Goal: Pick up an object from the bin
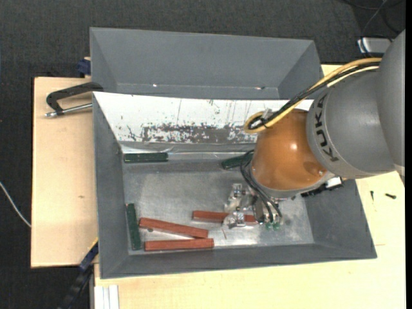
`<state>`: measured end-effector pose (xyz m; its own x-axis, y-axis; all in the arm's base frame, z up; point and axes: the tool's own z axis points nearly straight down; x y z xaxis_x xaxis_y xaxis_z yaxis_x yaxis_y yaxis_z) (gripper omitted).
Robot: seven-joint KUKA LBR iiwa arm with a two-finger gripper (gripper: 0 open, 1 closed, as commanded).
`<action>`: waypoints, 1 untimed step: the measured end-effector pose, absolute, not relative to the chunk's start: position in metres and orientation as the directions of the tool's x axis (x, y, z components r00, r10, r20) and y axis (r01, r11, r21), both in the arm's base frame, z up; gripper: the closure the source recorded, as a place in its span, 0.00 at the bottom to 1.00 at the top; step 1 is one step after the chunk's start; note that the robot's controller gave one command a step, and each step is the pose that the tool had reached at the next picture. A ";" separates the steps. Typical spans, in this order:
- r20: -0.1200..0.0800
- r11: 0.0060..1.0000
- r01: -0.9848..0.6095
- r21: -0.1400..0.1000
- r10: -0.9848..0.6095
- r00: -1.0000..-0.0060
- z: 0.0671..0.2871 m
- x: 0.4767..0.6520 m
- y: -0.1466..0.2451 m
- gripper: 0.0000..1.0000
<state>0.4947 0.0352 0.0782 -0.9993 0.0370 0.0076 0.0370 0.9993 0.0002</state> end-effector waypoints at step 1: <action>0.000 0.999 0.038 0.001 0.038 -0.999 0.088 0.495 0.035 1.00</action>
Offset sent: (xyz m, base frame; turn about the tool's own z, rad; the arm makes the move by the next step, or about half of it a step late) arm 0.0000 0.0000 0.0320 0.0000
